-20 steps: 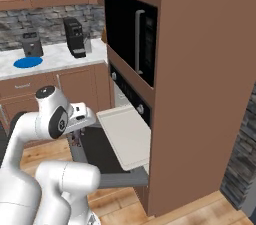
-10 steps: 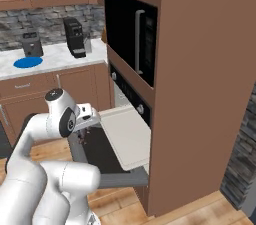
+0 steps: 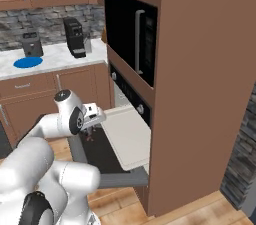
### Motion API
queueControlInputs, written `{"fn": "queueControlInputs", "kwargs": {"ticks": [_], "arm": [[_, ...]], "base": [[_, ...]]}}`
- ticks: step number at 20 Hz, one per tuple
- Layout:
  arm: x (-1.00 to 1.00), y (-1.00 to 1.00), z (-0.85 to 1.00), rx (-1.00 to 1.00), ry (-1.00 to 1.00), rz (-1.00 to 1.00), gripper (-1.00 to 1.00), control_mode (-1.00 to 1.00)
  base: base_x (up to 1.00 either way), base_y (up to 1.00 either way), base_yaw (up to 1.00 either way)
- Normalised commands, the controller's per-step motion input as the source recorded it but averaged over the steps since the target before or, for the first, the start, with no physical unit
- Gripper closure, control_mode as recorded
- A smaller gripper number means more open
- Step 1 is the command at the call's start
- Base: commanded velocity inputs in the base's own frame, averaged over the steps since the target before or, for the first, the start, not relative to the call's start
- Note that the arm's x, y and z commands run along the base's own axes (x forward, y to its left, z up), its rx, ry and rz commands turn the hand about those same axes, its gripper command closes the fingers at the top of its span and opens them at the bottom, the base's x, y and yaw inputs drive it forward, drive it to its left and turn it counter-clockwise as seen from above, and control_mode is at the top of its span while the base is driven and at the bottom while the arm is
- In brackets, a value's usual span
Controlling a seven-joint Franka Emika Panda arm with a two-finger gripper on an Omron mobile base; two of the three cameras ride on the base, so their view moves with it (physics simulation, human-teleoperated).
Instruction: Place the fish on the rack of the oven, and slide the rack back inside. Close the oven door.
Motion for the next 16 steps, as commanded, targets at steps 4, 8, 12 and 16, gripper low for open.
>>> {"fn": "queueControlInputs", "kwargs": {"ticks": [4, 8, 12, 16], "arm": [[0.38, -0.11, -0.37, -0.03, 0.0, 0.0, 1.0, -1.0], [0.41, -0.06, -0.36, -0.02, 0.01, 0.0, 1.0, -1.0], [0.41, -0.05, -0.35, -0.02, 0.01, 0.0, 1.0, -1.0], [0.31, 0.0, -0.22, 0.0, 0.0, 0.0, 1.0, -1.0]], "base": [[0.0, 0.0, 0.0], [0.0, 0.0, 0.0], [0.0, 0.0, 0.0], [0.0, 0.0, 0.0]]}}
